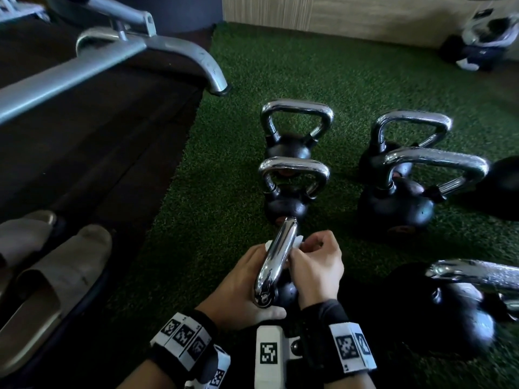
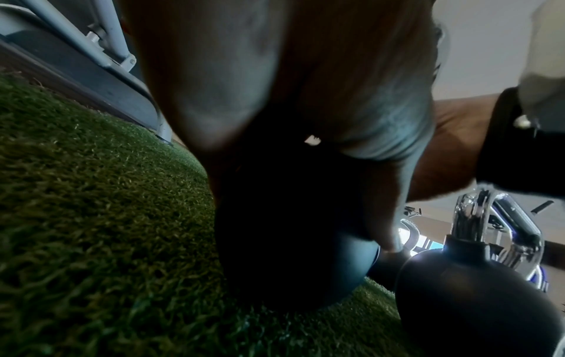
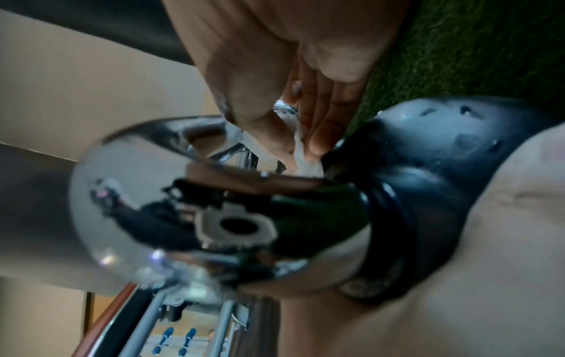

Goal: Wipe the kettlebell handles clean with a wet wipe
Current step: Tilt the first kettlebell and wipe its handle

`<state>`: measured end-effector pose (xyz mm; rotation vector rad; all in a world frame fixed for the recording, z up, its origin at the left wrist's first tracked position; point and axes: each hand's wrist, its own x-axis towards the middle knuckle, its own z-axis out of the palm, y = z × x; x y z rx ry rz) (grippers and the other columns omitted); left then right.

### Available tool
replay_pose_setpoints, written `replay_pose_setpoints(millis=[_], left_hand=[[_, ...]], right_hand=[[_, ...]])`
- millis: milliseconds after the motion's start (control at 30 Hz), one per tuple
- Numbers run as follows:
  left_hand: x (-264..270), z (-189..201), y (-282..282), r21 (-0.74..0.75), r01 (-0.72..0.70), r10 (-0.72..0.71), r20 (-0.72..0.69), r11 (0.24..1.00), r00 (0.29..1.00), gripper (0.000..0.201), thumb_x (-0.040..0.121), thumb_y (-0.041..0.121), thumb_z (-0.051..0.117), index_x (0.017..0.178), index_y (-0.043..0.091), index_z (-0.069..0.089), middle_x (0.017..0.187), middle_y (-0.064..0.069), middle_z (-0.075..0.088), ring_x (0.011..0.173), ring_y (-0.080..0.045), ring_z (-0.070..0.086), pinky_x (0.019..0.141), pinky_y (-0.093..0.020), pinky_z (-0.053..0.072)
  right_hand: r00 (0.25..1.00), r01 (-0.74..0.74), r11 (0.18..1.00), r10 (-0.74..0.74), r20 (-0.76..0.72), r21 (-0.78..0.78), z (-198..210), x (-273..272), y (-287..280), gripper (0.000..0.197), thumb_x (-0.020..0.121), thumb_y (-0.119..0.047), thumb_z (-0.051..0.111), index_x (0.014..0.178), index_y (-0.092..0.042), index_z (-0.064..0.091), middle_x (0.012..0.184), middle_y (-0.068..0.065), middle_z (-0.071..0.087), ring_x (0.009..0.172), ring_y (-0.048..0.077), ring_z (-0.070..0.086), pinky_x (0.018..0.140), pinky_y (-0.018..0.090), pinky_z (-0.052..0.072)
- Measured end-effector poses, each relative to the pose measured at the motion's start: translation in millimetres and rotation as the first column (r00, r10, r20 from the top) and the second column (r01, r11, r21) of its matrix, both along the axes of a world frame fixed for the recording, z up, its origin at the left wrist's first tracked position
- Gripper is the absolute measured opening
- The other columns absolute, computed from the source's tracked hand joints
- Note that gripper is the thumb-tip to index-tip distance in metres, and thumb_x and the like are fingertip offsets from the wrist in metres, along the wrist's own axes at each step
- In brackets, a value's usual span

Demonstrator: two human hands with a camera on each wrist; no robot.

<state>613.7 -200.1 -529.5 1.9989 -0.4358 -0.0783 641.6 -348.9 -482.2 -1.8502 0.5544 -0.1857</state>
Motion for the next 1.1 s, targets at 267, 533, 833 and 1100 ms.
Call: replay_pose_setpoints(millis=[267, 533, 833, 1100], left_hand=[[-8, 16, 3, 0.2, 0.087, -0.082, -0.032, 0.976, 0.996, 0.114, 0.073, 0.038, 0.091, 0.145, 0.061, 0.005, 0.15, 0.037, 0.016, 0.15, 0.001, 0.014, 0.126, -0.028, 0.02], [-24, 1, 10, 0.438, -0.161, 0.121, 0.118, 0.884, 0.986, 0.106, 0.074, 0.096, 0.043, 0.158, 0.033, 0.029, 0.145, 0.007, 0.029, 0.137, -0.011, 0.034, 0.11, -0.036, 0.046], [-18, 21, 26, 0.217, -0.087, 0.05, 0.167, 0.972, 0.985, 0.036, 0.08, 0.049, 0.082, 0.11, 0.033, 0.071, 0.108, 0.024, 0.069, 0.11, 0.008, 0.062, 0.089, -0.015, 0.05], [3, 26, 44, 0.015, -0.212, 0.211, -0.161, 0.977, 0.964, 0.024, 0.075, 0.033, 0.09, 0.092, 0.02, 0.08, 0.096, 0.017, 0.079, 0.094, -0.001, 0.074, 0.089, -0.025, 0.058]], right_hand=[[0.988, -0.146, 0.983, 0.151, 0.039, -0.109, 5, -5, -23, 0.019, 0.079, -0.011, 0.074, 0.088, -0.024, 0.065, 0.078, -0.006, 0.071, 0.073, 0.007, 0.067, 0.063, 0.021, 0.05], [0.864, -0.502, 0.864, 0.501, -0.05, -0.032, 9, 17, -31, 0.025, 0.075, -0.024, 0.074, 0.097, -0.036, 0.071, 0.088, -0.009, 0.076, 0.086, 0.007, 0.072, 0.083, 0.035, 0.06], [0.903, -0.424, 0.884, 0.428, -0.021, -0.198, -5, 3, -40, 0.022, 0.074, -0.031, 0.087, 0.083, -0.023, 0.069, 0.077, -0.006, 0.074, 0.074, 0.006, 0.068, 0.075, 0.034, 0.056], [0.964, -0.227, 0.928, 0.256, 0.064, -0.294, -6, -44, -49, 0.026, 0.069, -0.034, 0.093, 0.069, -0.025, 0.068, 0.062, -0.012, 0.068, 0.067, -0.004, 0.063, 0.057, 0.008, 0.042]])
